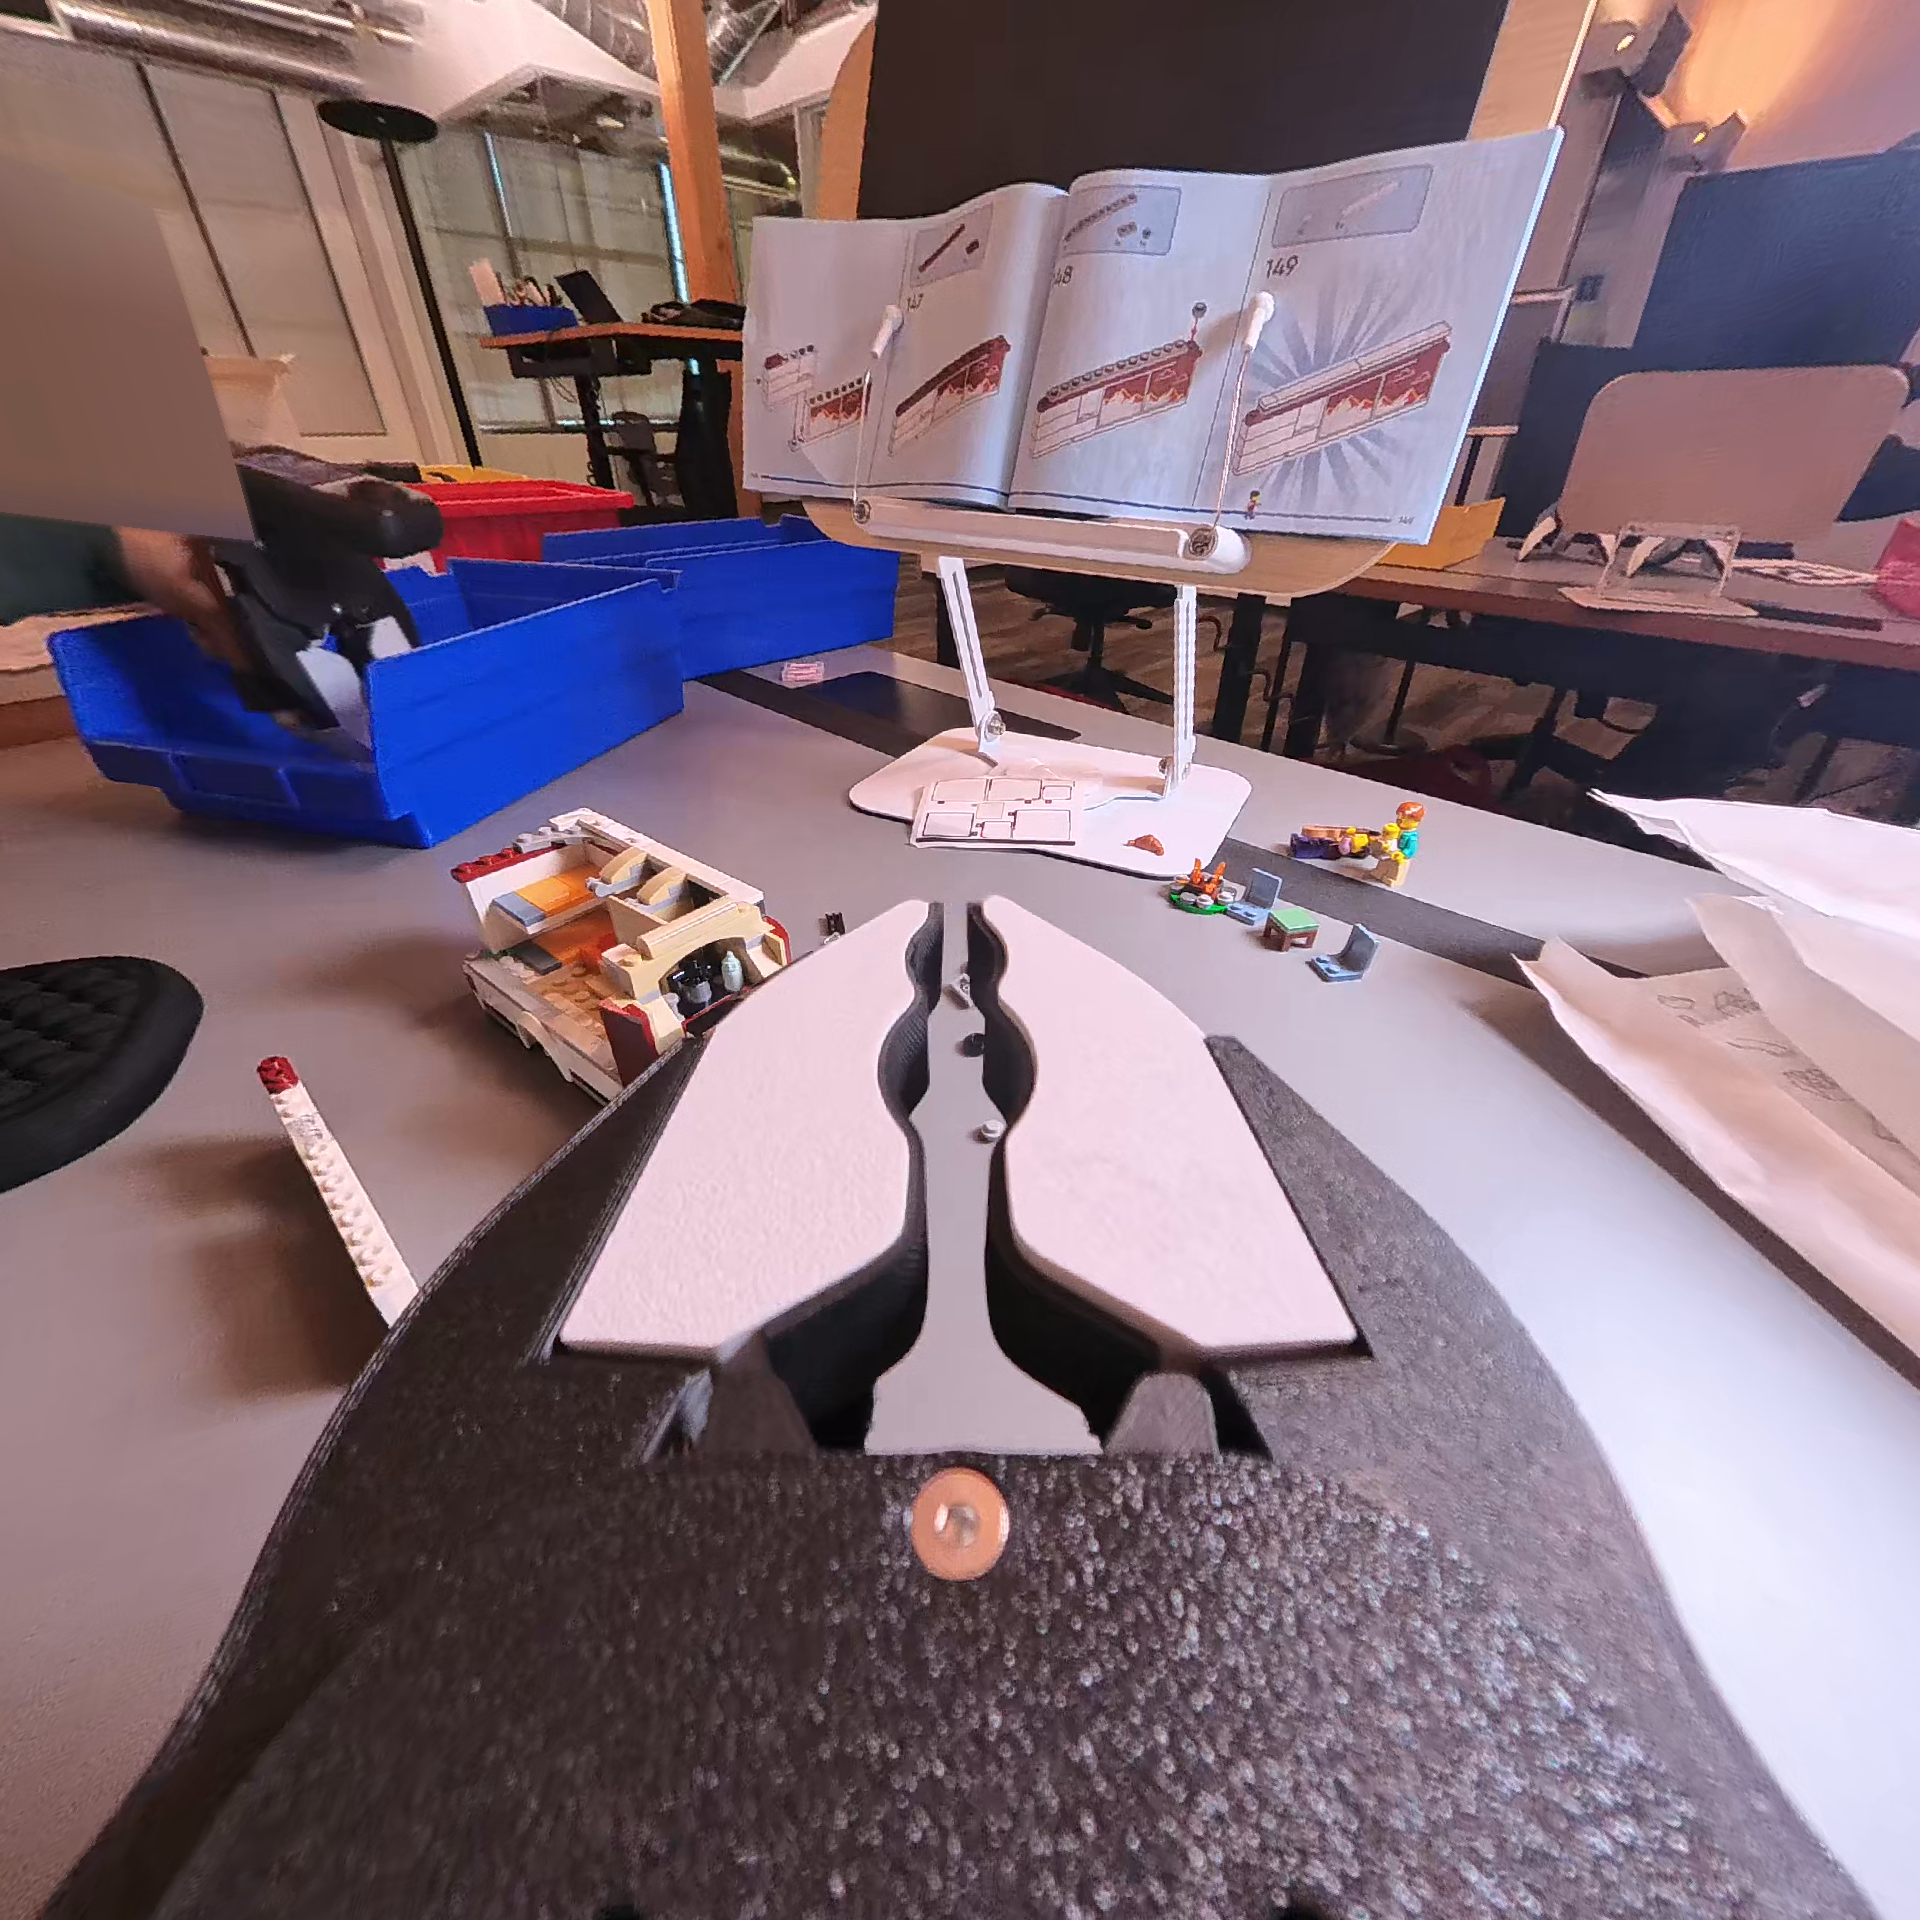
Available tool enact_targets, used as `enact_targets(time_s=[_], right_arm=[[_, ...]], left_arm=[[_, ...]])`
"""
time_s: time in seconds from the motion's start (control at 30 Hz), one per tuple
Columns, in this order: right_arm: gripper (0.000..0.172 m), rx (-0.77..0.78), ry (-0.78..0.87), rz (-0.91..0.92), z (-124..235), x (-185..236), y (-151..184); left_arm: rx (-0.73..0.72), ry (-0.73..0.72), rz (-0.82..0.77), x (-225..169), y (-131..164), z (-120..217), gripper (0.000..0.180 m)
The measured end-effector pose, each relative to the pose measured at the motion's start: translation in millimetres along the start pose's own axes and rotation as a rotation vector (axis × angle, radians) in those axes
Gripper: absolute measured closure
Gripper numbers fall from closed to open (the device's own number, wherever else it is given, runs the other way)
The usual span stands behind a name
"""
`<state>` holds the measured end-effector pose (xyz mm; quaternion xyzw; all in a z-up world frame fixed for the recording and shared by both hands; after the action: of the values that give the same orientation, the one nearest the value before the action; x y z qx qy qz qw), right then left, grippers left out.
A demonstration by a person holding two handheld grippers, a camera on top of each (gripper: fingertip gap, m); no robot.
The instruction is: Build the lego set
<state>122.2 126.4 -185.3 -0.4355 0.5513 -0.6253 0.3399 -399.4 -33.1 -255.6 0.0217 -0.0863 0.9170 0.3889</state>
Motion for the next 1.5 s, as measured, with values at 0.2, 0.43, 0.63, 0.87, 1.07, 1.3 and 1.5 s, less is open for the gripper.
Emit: enact_targets(time_s=[0.2,0.43,0.63,0.87,1.07,1.3,1.5], right_arm=[[0.168,0.014,-0.009,0.008,-1,2,1],[0.167,0.008,-0.02,0.035,1,7,-2],[0.165,0.027,-0.077,0.05,-3,19,-1],[0.161,0.12,-0.261,0.153,-3,54,4],[0.155,0.275,-0.362,0.264,-8,79,27],[0.155,0.3,-0.36,0.217,-6,71,29],[0.154,0.305,-0.357,0.203,-5,70,30]], left_arm=[[0.036,0.043,-0.027,-2,-3,-2,0.171],[-0.195,-0.215,-0.032,-22,-33,77,0.171],[-0.387,-0.198,-0.224,-107,-110,118,0.172],[-0.483,0.022,-0.408,-174,-193,73,0.172],[-0.403,0.165,-0.514,-208,-238,35,0.172],[-0.357,0.201,-0.546,-218,-260,18,0.173],[-0.342,0.216,-0.538,-222,-264,15,0.173]])
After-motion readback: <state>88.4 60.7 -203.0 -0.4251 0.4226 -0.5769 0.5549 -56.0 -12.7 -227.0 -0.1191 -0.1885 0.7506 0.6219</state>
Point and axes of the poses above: each gripper's, where its closed fingertips meet, z back along the fingers, y out of its underside, x = y × z across the jaws, the point moved 6 cm from there along z, back along the fingers, and after that the axes turned 10 degrees about -z, right-handed, at the moved point
